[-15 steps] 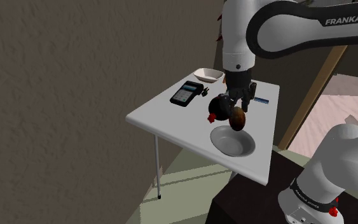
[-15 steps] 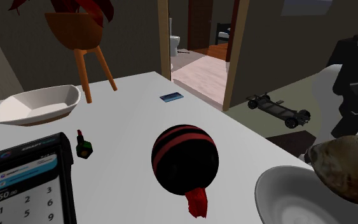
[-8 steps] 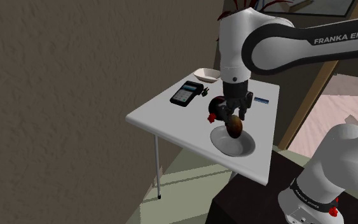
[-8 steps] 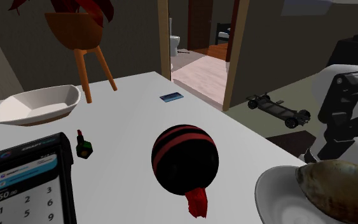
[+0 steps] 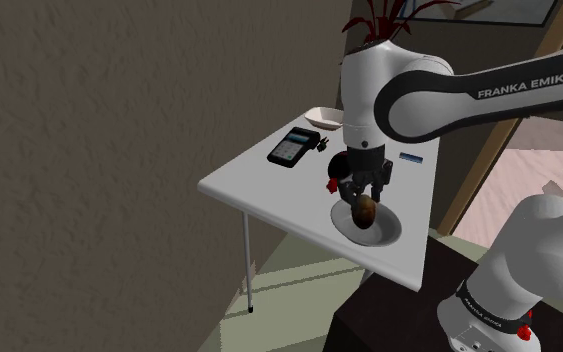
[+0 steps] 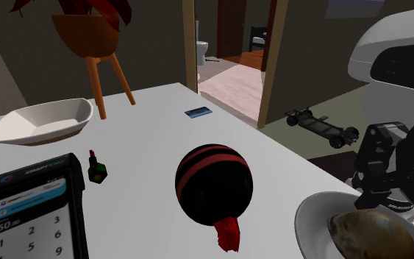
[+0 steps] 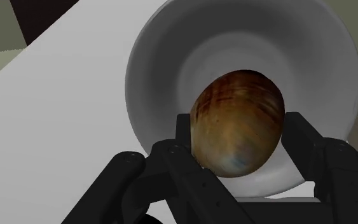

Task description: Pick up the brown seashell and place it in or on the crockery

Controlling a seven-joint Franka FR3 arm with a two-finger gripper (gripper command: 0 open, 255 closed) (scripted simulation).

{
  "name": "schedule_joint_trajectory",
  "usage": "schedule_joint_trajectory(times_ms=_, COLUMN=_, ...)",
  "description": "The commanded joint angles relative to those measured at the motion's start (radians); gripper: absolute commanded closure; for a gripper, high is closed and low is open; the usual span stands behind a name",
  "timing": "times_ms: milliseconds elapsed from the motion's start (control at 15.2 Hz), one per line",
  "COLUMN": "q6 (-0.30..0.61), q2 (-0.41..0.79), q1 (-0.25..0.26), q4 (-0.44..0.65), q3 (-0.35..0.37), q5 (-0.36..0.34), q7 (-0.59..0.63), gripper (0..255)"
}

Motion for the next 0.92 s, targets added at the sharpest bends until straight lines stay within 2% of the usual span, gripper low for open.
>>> schedule_joint_trajectory(times_ms=0, q6=0.007, q2=0.0, q1=0.001, q4=-0.007, q3=0.001, q5=0.001, q7=0.001, gripper=255)
schedule_joint_trajectory(times_ms=396, q6=0.007, q2=0.0, q1=0.001, q4=-0.007, q3=0.001, q5=0.001, q7=0.001, gripper=255)
schedule_joint_trajectory(times_ms=462, q6=0.007, q2=0.0, q1=0.001, q4=-0.007, q3=0.001, q5=0.001, q7=0.001, gripper=0)
schedule_joint_trajectory(times_ms=792, q6=0.007, q2=0.0, q1=0.001, q4=-0.007, q3=0.001, q5=0.001, q7=0.001, gripper=0)
schedule_joint_trajectory(times_ms=858, q6=-0.025, q2=0.002, q1=-0.001, q4=0.028, q3=-0.001, q5=-0.002, q7=0.002, gripper=0)
